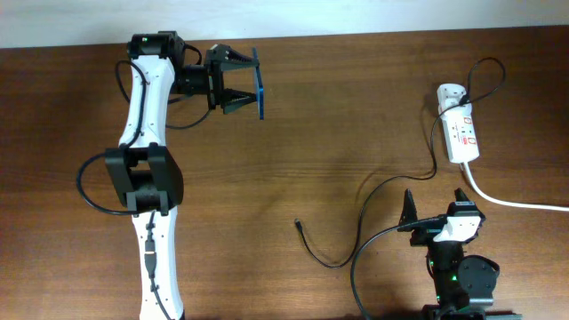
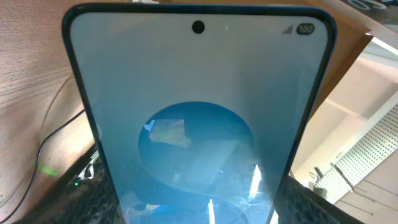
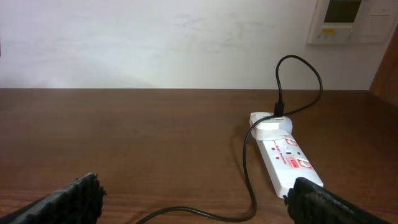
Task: Plug charger to phone and switch on socket
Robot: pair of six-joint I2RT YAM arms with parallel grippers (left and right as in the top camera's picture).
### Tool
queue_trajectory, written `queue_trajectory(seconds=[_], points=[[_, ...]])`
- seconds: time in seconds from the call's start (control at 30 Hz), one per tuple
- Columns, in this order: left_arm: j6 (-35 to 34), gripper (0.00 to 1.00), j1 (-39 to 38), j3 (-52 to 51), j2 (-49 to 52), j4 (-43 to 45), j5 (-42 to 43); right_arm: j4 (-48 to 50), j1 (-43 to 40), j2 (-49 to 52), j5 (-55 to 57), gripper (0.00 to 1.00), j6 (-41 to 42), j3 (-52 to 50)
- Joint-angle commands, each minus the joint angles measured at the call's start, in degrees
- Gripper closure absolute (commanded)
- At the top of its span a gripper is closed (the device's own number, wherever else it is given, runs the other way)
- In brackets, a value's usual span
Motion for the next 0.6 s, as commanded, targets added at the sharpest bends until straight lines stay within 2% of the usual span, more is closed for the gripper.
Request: queue_trajectory(seconds=[0.0,0.57], points=[[1.1,0.23,0.1,1.7,0.3,-0.2,3.5,-0.3,0.3,-0.3,0.3,0.02,0.3,-0.3],[0.6,0.24,-0.1,1.7,0.3,-0.2,3.5,-0.3,0.3,-0.3,0.3,0.02,0.3,-0.3]])
